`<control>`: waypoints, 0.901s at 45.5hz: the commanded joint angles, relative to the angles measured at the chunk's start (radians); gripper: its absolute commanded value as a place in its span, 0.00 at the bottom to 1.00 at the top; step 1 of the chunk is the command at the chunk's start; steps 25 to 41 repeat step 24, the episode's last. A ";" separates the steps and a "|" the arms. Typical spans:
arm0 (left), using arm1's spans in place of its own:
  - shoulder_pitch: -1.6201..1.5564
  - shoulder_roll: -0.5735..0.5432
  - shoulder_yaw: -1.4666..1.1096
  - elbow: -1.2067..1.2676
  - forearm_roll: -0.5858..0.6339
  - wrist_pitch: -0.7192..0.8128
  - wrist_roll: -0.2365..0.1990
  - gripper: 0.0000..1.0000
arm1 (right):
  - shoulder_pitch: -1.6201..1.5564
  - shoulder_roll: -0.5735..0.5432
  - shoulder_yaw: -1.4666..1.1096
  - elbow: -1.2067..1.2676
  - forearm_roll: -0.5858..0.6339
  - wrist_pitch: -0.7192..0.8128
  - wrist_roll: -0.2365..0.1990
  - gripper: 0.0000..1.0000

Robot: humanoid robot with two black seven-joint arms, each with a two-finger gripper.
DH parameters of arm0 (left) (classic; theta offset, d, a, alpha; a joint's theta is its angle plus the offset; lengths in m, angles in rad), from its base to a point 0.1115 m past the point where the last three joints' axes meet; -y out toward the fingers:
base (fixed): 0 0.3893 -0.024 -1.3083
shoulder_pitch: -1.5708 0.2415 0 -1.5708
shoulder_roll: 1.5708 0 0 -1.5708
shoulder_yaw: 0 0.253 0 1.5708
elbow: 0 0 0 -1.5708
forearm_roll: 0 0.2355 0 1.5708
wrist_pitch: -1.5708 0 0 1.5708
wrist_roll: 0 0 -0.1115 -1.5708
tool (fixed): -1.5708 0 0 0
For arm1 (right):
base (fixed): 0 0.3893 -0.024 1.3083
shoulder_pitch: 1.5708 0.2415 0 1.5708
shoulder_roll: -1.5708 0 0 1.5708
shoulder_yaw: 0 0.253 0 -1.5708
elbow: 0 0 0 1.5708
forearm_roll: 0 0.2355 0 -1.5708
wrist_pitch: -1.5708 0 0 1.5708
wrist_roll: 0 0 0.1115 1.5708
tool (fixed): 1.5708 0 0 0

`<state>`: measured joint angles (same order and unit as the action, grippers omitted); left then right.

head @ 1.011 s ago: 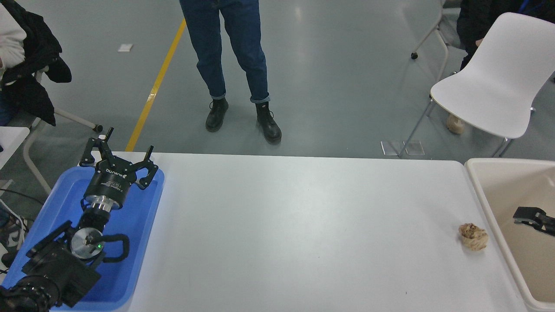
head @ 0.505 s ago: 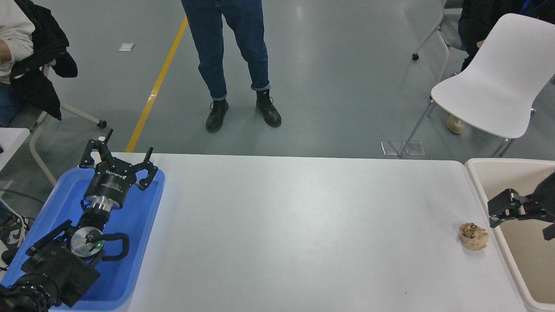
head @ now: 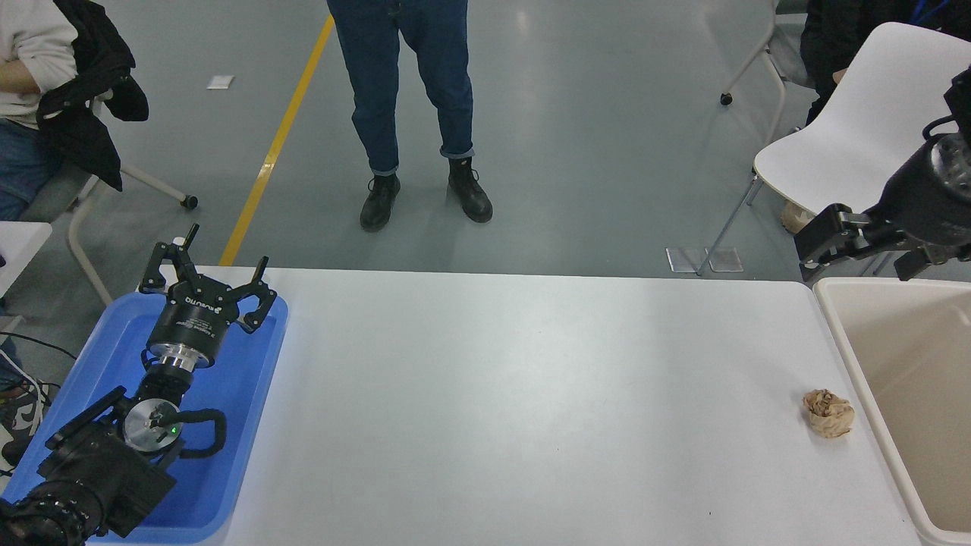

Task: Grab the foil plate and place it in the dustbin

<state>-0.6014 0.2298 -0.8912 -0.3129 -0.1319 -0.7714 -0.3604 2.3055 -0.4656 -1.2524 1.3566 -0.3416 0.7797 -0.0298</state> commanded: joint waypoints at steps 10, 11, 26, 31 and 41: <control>-0.001 0.000 0.000 0.000 0.000 0.000 0.000 1.00 | 0.012 0.059 -0.024 -0.007 0.029 0.006 0.001 1.00; 0.000 0.000 0.000 0.000 -0.002 0.000 0.000 1.00 | 0.012 0.062 -0.031 -0.007 0.029 0.006 0.001 1.00; 0.000 0.000 0.000 0.000 0.000 0.000 0.000 1.00 | 0.014 0.082 -0.070 -0.007 0.029 0.006 0.001 1.00; 0.000 0.000 0.000 0.000 0.000 0.000 0.000 1.00 | 0.014 0.082 -0.070 -0.007 0.029 0.006 0.001 1.00; 0.000 0.000 0.000 0.000 0.000 0.000 0.000 1.00 | 0.014 0.082 -0.070 -0.007 0.029 0.006 0.001 1.00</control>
